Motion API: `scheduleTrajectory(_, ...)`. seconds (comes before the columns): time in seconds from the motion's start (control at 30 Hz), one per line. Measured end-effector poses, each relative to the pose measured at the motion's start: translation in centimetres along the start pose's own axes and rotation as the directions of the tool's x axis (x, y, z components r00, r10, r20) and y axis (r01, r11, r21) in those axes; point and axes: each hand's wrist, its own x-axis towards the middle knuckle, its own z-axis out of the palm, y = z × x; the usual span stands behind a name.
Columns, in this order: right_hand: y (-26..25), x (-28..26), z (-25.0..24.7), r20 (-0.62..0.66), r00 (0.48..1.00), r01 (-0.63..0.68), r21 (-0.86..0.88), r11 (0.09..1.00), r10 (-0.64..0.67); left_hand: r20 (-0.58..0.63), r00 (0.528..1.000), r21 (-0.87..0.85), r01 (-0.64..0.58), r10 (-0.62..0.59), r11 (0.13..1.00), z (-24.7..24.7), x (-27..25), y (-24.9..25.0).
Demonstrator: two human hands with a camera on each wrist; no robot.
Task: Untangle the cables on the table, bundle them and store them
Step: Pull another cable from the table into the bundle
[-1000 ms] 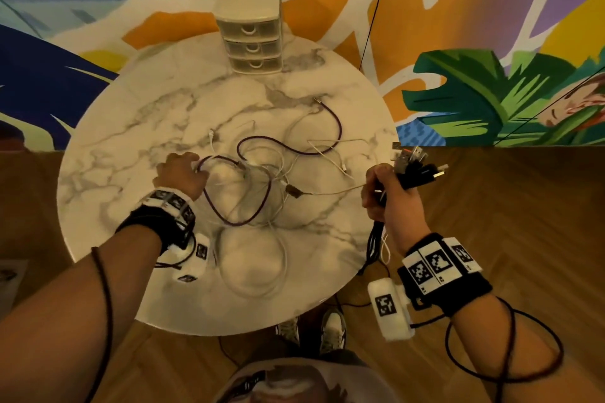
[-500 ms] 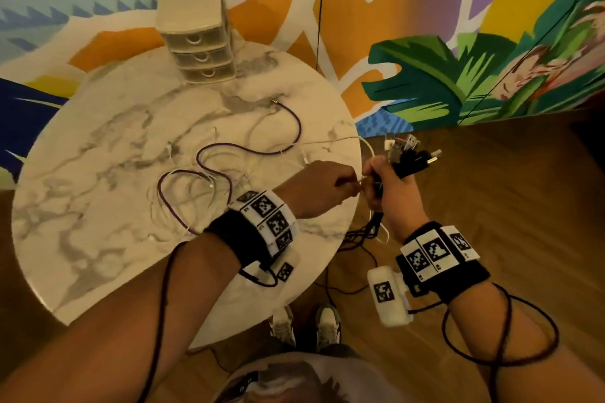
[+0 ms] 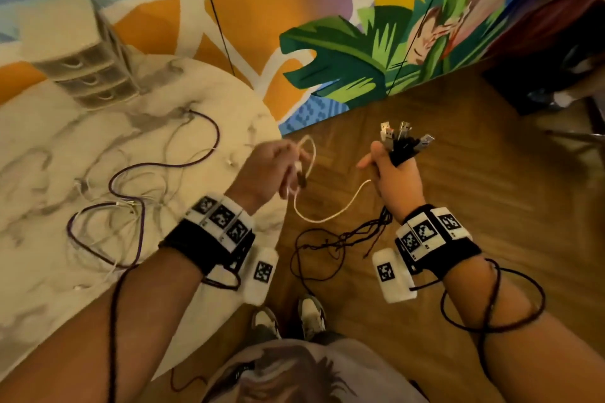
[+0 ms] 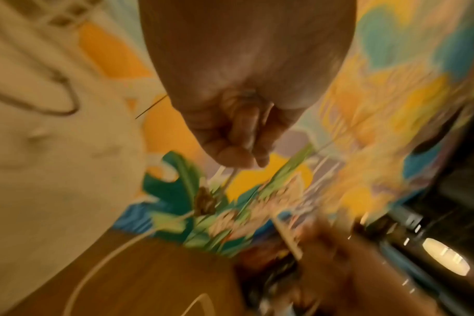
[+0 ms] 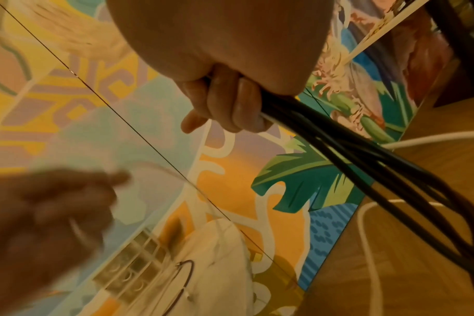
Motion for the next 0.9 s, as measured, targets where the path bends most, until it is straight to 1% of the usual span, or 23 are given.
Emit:
scheduleTrajectory(0.03, 0.1, 0.0, -0.5, -0.006, 1.0, 0.002, -0.002, 1.0, -0.002, 0.086, 0.991, 0.062, 0.1, -0.106, 0.993, 1.2, -0.5, -2.4)
scheduleTrajectory(0.07, 0.1, 0.1, -1.2, -0.016, 1.0, 0.005, -0.005, 1.0, -0.005, 0.161, 0.967, 0.152, 0.172, -0.196, 0.973, 2.3, -1.1, -4.7)
scheduleTrajectory(0.1, 0.1, 0.2, -1.7, -0.025, 1.0, 0.006, -0.006, 1.0, -0.007, 0.211, 0.94, 0.257, 0.213, -0.27, 0.943, 3.1, -1.7, -7.0)
scheduleTrajectory(0.17, 0.2, 0.5, -2.8, -0.048, 0.999, 0.009, 0.007, 1.0, -0.008, 0.283, 0.87, 0.475, 0.239, -0.404, 0.847, 4.4, -2.5, -10.8)
scheduleTrajectory(0.23, 0.3, 0.7, -3.7, -0.065, 0.998, 0.019, 0.038, 0.999, -0.017, 0.298, 0.776, 0.686, 0.231, -0.556, 0.69, 5.2, -3.2, -12.8)
scheduleTrajectory(0.27, 0.4, 0.8, -4.0, -0.067, 0.998, 0.025, 0.062, 0.998, -0.02, 0.293, 0.737, 0.749, 0.219, -0.609, 0.625, 5.5, -3.3, -13.0)
scheduleTrajectory(0.3, 0.3, 0.8, -4.3, -0.064, 0.998, 0.03, 0.093, 0.995, -0.024, 0.29, 0.729, 0.767, 0.21, -0.62, 0.606, 5.8, -3.2, -12.7)
scheduleTrajectory(0.33, 0.1, 0.7, -4.5, -0.056, 0.998, 0.036, 0.126, 0.991, -0.029, 0.297, 0.755, 0.758, 0.185, -0.584, 0.626, 6.1, -2.9, -11.9)
scheduleTrajectory(0.37, -0.1, 0.6, -4.6, -0.047, 0.998, 0.043, 0.158, 0.987, -0.036, 0.307, 0.807, 0.72, 0.149, -0.504, 0.677, 6.5, -2.5, -10.5)
scheduleTrajectory(0.4, -0.5, 0.6, -4.8, -0.04, 0.998, 0.052, 0.183, 0.982, -0.046, 0.322, 0.862, 0.654, 0.097, -0.392, 0.75, 6.9, -2.0, -8.6)
scheduleTrajectory(0.43, -1.0, 0.5, -4.8, -0.032, 0.998, 0.062, 0.203, 0.977, -0.057, 0.339, 0.905, 0.556, 0.028, -0.257, 0.831, 7.4, -1.5, -6.3)
scheduleTrajectory(0.47, -1.7, 0.5, -4.7, -0.018, 0.997, 0.072, 0.226, 0.971, -0.07, 0.359, 0.925, 0.45, -0.052, -0.127, 0.891, 8.1, -1.0, -3.8)
scheduleTrajectory(0.5, -2.5, 0.3, -4.6, -0.002, 0.996, 0.084, 0.257, 0.963, -0.087, 0.378, 0.925, 0.363, -0.109, -0.039, 0.925, 8.8, -0.6, -1.1)
scheduleTrajectory(0.53, -3.3, 0.2, -4.5, 0.01, 0.994, 0.1, 0.292, 0.951, -0.108, 0.402, 0.915, 0.293, -0.143, 0.014, 0.945, 9.5, -0.2, 1.7)
scheduleTrajectory(0.6, -5.4, 0.0, -4.2, -0.003, 0.987, 0.152, 0.331, 0.932, -0.16, 0.424, 0.903, 0.237, -0.182, 0.067, 0.954, 10.6, 0.8, 5.9)
scheduleTrajectory(0.67, -7.2, 0.0, -4.1, -0.029, 0.97, 0.237, 0.317, 0.918, -0.24, 0.408, 0.906, 0.234, -0.224, 0.113, 0.946, 11.0, 1.8, 8.3)
scheduleTrajectory(0.73, -9.0, -0.2, -4.3, -0.027, 0.942, 0.329, 0.288, 0.899, -0.336, 0.448, 0.874, 0.094, -0.256, 0.189, 0.962, 11.0, 2.1, 9.3)
scheduleTrajectory(0.77, -9.6, -0.2, -4.6, -0.02, 0.928, 0.363, 0.276, 0.89, -0.372, 0.458, 0.863, 0.004, -0.243, 0.214, 0.97, 11.0, 2.0, 9.7)
scheduleTrajectory(0.8, -10.1, -0.1, -4.8, -0.008, 0.921, 0.378, 0.268, 0.886, -0.391, 0.445, 0.867, -0.062, -0.219, 0.224, 0.974, 11.1, 1.9, 10.1)
scheduleTrajectory(0.83, -10.4, 0.0, -5.0, 0.019, 0.923, 0.365, 0.272, 0.89, -0.384, 0.413, 0.886, -0.098, -0.185, 0.21, 0.978, 11.2, 1.7, 10.6)
scheduleTrajectory(0.87, -10.4, 0.2, -5.1, 0.065, 0.932, 0.323, 0.291, 0.901, -0.356, 0.379, 0.904, -0.14, -0.155, 0.198, 0.978, 11.3, 1.5, 11.1)
scheduleTrajectory(0.9, -10.2, 0.2, -5.1, 0.141, 0.937, 0.26, 0.328, 0.908, -0.319, 0.347, 0.919, -0.19, -0.127, 0.188, 0.974, 11.3, 1.4, 11.5)
